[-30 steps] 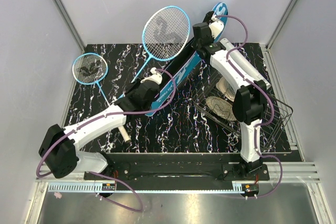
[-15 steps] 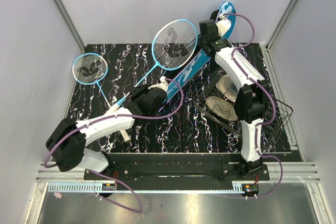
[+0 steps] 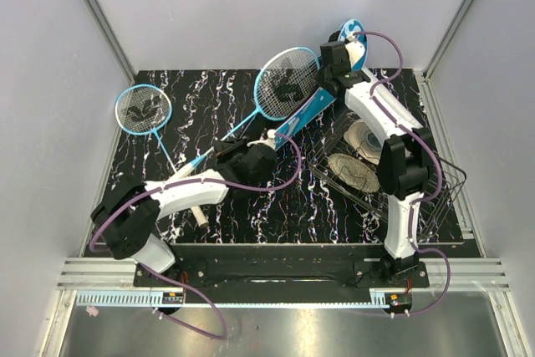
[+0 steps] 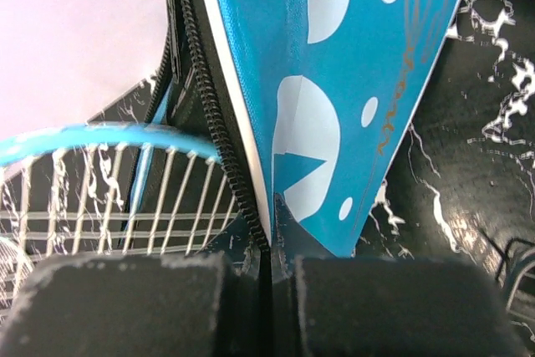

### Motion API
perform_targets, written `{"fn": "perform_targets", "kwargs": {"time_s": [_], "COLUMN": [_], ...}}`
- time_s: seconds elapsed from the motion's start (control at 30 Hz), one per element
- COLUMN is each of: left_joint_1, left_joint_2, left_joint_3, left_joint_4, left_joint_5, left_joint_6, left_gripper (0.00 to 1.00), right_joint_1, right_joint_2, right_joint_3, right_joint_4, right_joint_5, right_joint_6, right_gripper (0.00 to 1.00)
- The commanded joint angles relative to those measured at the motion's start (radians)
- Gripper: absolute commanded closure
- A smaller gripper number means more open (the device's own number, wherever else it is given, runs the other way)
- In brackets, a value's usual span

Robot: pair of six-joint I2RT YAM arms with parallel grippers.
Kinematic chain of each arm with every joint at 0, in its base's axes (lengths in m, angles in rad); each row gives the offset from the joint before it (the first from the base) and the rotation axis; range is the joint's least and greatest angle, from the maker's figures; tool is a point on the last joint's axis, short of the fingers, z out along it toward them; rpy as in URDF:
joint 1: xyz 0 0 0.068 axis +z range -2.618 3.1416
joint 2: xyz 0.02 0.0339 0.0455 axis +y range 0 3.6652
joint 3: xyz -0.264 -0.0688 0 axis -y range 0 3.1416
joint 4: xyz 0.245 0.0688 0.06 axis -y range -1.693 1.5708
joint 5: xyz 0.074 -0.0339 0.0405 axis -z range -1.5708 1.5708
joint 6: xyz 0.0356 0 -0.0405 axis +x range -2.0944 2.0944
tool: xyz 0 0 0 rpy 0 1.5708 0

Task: Pack up the badminton gear

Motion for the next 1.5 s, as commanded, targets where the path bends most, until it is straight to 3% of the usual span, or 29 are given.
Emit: {"fn": "perform_targets", "kwargs": {"time_s": [0.0, 0.3, 0.43, 0.63, 0.9, 0.97, 1.17, 1.47], "left_joint_1": [-0.012, -0.016, -0.041, -0.026, -0.010, 0.004, 0.034, 0.028], "left_joint_2": [0.040, 0.074, -0.004, 0.035, 0.256, 0.272, 0.302, 0.275], "left_joint_3": [0.080, 0.024, -0.004, 0.151, 0.427, 0.488, 0.573, 0.504], "left_joint_4": [-0.065, -0.130, -0.185, -0.316, -0.420, -0.439, -0.398, -0.079], "left_joint_5": [0.081, 0.081, 0.220, 0.369, 0.273, 0.304, 0.225, 0.073], "left_joint_6": [0.044, -0.014, -0.033, -0.129, -0.339, -0.380, -0.430, -0.363], "left_gripper": [1.00, 1.00, 1.00, 1.00, 1.00, 1.00, 1.00, 1.00], "right_joint_1": [0.008, 0.017, 0.019, 0.029, 0.055, 0.060, 0.072, 0.072], "right_joint_2": [-0.142, -0.186, -0.205, -0.248, -0.285, -0.278, -0.262, -0.246], "right_joint_3": [-0.078, -0.247, -0.310, -0.453, -0.583, -0.589, -0.603, -0.589], "right_joint_4": [0.151, 0.367, 0.486, 0.628, 0.730, 0.741, 0.746, 0.706], "right_joint_5": [-0.154, -0.243, -0.288, -0.418, -0.490, -0.530, -0.616, -0.742], "right_joint_6": [0.014, -0.080, -0.118, -0.118, 0.007, 0.049, 0.106, 0.205], "right_gripper": [1.00, 1.00, 1.00, 1.00, 1.00, 1.00, 1.00, 1.00]}}
